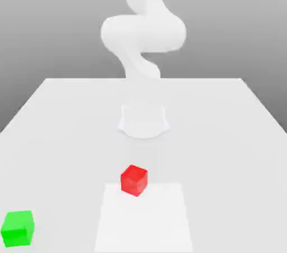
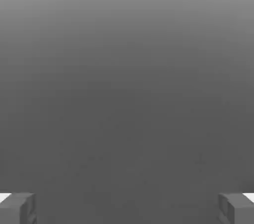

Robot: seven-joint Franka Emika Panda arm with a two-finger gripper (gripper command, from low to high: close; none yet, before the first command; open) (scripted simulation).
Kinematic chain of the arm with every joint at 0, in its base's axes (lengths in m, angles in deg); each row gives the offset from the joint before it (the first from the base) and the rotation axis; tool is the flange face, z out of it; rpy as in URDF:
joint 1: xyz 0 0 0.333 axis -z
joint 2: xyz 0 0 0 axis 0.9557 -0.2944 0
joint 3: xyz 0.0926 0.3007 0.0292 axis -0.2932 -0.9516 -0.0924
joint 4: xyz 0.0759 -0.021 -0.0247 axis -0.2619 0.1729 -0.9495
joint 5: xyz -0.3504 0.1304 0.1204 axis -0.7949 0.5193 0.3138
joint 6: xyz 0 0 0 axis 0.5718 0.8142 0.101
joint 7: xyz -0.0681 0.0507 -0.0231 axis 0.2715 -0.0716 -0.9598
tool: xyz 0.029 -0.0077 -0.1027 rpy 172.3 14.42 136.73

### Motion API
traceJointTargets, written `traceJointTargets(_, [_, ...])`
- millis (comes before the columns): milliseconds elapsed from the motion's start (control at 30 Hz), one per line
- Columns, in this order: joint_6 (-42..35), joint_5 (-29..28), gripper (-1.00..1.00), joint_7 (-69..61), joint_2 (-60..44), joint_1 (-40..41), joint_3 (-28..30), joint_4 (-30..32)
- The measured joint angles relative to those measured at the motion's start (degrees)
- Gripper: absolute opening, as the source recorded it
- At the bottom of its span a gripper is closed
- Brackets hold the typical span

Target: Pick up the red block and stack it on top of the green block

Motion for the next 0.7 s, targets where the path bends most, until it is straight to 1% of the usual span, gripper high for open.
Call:
traceJointTargets(300, [12.14, 2.21, 0.0, 8.59, -14.35, 2.92, -0.86, 16.89])
traceJointTargets(533, [23.53, 1.9, 0.0, 18.23, -28.17, 5.84, -3.56, 31.34])
traceJointTargets(600, [29.51, 1.33, 0.0, 20.65, -35.9, 6.57, -4.01, 33.41])
traceJointTargets(700, [35.95, -0.13, 0.0, 22.33, -43.68, 6.83, -3.61, 33.43])
